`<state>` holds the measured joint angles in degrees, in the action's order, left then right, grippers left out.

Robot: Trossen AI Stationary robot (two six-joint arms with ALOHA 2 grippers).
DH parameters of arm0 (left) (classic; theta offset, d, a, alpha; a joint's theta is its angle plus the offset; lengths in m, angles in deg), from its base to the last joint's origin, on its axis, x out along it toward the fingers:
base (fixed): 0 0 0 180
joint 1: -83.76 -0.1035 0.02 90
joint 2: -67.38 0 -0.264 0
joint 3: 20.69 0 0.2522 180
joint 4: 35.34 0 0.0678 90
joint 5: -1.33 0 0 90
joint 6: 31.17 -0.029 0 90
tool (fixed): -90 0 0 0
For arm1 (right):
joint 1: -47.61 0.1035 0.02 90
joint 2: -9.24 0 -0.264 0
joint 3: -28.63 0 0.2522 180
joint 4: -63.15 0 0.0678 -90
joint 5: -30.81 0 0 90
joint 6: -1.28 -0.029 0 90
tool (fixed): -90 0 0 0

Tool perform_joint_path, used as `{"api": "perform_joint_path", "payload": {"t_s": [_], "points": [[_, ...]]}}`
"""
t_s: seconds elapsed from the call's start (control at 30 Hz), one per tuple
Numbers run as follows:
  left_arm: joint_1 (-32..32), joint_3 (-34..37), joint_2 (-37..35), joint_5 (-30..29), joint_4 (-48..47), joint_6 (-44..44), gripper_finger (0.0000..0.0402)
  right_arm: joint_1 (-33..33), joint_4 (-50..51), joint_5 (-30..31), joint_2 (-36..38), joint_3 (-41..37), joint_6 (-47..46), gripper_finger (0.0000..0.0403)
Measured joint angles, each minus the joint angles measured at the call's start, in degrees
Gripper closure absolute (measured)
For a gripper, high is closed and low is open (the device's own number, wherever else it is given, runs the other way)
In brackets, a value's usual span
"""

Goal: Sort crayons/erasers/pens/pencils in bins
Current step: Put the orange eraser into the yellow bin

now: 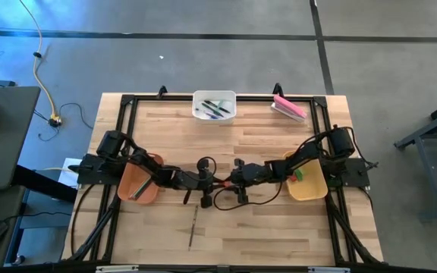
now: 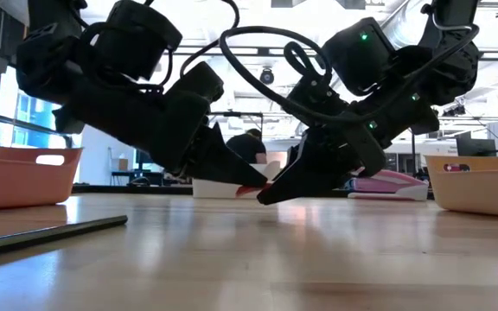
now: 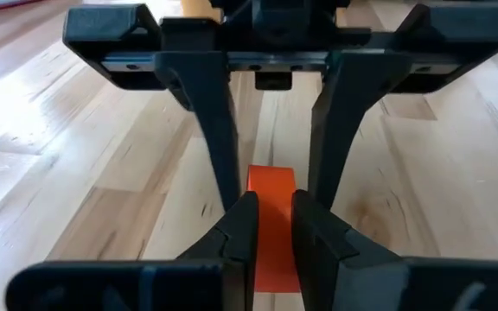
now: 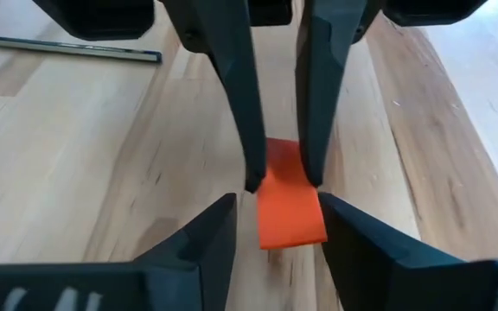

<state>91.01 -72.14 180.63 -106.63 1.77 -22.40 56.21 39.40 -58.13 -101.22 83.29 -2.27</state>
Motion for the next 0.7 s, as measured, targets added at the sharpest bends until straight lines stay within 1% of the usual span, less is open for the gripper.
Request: {"api": "perform_joint_path", "payload": {"t_s": [0.33, 0.43, 0.57, 0.63, 0.7], "points": [[0.00, -0.01, 0.00, 0.72, -0.50, 0.08, 0.0360, 0.00, 0.02, -0.23, 0.00, -0.03, -0.02, 0.0327], [-0.02, -0.01, 0.00, 0.72, -0.52, 0.50, 0.0360, 0.00, 0.05, -0.26, 0.00, -0.04, -0.02, 0.0345], [-0.04, -0.01, 0.00, 1.81, -0.52, 1.30, 0.0348, 0.02, 0.06, -0.56, 0.00, -0.04, -0.42, 0.0351], [-0.15, -0.01, 0.00, 3.79, -0.52, 1.05, 0.0335, 0.07, 0.10, -0.61, 0.00, -0.04, -0.48, 0.0351], [-0.17, -0.01, 0.00, 4.11, -0.50, 1.57, 0.0317, 0.07, 0.12, -0.66, 0.03, -0.04, -0.53, 0.0350]]}}
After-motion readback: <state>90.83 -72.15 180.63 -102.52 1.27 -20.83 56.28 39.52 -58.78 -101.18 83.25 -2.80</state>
